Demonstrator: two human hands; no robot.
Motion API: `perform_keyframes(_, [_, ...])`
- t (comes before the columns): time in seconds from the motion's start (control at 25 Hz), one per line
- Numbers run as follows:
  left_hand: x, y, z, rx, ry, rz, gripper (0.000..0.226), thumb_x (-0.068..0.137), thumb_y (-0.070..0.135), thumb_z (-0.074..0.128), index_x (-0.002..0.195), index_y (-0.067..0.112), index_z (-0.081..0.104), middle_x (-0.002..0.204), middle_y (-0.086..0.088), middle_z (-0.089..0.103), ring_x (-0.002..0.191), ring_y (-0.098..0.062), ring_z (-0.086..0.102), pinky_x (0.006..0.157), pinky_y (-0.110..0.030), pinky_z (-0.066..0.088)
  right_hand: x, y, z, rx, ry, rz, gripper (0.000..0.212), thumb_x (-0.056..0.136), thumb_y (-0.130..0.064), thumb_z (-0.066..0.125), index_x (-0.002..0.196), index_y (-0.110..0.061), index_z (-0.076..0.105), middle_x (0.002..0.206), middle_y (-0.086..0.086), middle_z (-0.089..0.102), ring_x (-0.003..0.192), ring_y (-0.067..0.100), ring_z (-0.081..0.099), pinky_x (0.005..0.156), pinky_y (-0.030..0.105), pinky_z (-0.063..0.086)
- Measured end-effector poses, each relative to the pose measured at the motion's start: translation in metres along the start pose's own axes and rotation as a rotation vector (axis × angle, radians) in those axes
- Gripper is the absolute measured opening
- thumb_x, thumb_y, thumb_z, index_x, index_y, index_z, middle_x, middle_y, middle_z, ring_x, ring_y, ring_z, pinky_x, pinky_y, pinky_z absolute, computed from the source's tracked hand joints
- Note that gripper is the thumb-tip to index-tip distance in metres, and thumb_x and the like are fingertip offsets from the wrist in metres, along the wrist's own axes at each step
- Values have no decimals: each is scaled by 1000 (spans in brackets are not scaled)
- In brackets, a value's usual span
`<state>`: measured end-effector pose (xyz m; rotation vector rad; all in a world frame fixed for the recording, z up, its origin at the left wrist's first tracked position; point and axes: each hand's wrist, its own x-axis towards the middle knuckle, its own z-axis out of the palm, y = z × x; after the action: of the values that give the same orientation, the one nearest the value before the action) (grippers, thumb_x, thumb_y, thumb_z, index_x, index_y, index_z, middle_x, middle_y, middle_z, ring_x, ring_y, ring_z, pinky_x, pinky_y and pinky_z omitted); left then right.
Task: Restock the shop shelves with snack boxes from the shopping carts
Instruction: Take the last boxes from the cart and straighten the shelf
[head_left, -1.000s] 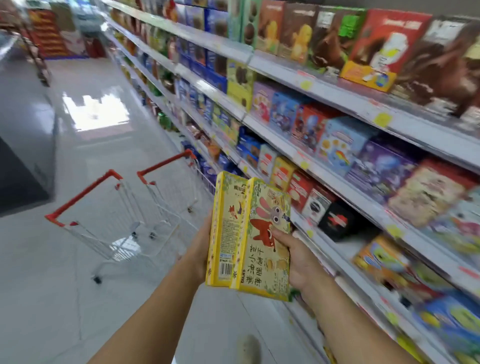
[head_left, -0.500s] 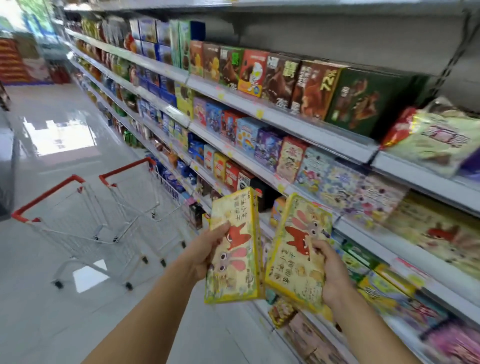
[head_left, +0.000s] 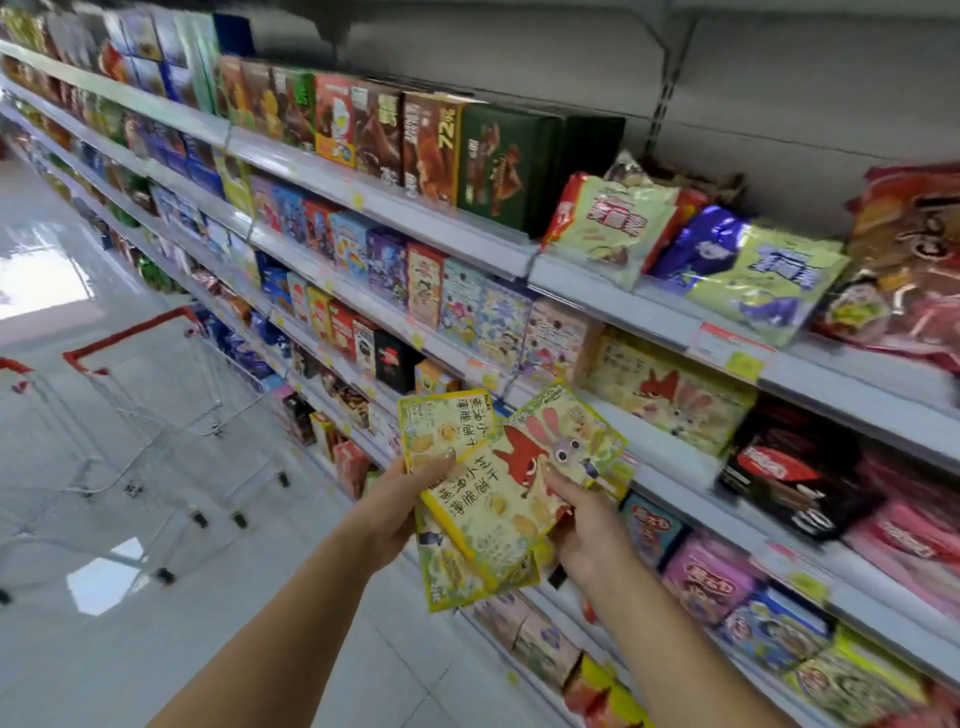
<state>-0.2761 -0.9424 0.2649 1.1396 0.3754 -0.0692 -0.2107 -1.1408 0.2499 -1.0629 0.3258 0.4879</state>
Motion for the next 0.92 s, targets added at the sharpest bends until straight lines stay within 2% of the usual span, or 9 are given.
perform_keyframes(0.16, [6, -12, 6, 27, -148, -6, 62, 76, 18, 81, 130, 18, 50, 119, -12, 71, 108, -34, 68, 90, -54, 55, -5, 0, -9, 118, 40, -15, 52, 83, -8, 73, 131, -3, 54, 112, 20, 70, 95, 33, 70, 73, 41, 57])
perform_keyframes(0.24, [12, -8, 6, 116, -170, 4, 77, 63, 13, 84, 132, 19, 48, 119, -15, 69, 106, -38, 68, 92, -67, 48, -14, -10, -11, 0, 86, -64, 61, 79, -10, 77, 133, 0, 50, 115, 20, 68, 94, 30, 69, 75, 42, 56])
perform_keyframes(0.32, [20, 3, 5, 190, -197, 40, 80, 61, 9, 82, 133, 21, 48, 118, -12, 70, 104, -35, 69, 92, -61, 51, -27, -22, -16, -404, 292, -216, 95, 71, -23, 86, 147, -12, 29, 144, 14, 46, 123, 29, 53, 97, 46, 48])
perform_keyframes(0.4, [29, 17, -3, 276, -261, 73, 81, 63, 7, 80, 135, 26, 48, 120, -4, 70, 107, -27, 68, 93, -52, 52, -40, -38, -17, -983, 467, -511, 115, 68, -44, 84, 153, -26, 9, 158, 2, 15, 145, 22, 19, 116, 46, 24])
perform_keyframes(0.44, [33, 24, -8, 332, -310, 74, 81, 64, 7, 81, 135, 29, 48, 122, -1, 68, 110, -25, 67, 95, -50, 51, -44, -46, -16, -1271, 470, -616, 116, 68, -54, 80, 154, -29, 6, 160, -2, 7, 147, 19, 8, 119, 45, 16])
perform_keyframes(0.52, [39, 37, -16, 429, -407, 55, 73, 69, 5, 82, 129, 35, 52, 123, 5, 67, 112, -20, 65, 93, -42, 51, -48, -64, -5, -1643, 276, -541, 105, 71, -63, 72, 153, -32, 14, 161, -7, 6, 148, 17, 5, 120, 41, 14])
perform_keyframes(0.68, [52, 49, -23, 440, -460, 12, 51, 74, 8, 79, 115, 32, 61, 116, 2, 69, 103, -19, 68, 79, -36, 52, -47, -75, 12, -1646, 13, -220, 78, 72, -60, 75, 140, -35, 45, 154, -11, 33, 137, 14, 37, 105, 30, 36])
perform_keyframes(0.8, [74, 39, -26, 297, -301, -82, 65, 78, 47, 78, 132, 23, 52, 111, -11, 71, 98, -32, 69, 82, -52, 56, -45, -78, 8, -1634, 96, -281, 71, 74, -54, 76, 136, -34, 48, 149, -8, 39, 131, 16, 42, 98, 27, 37])
perform_keyframes(0.92, [112, 20, -37, 157, -95, -51, 80, 63, 71, 78, 129, 28, 62, 119, -2, 69, 104, -22, 67, 95, -47, 50, -44, -89, -10, -1495, 310, -446, 69, 76, -46, 77, 137, -30, 49, 149, -6, 39, 131, 17, 42, 98, 28, 36])
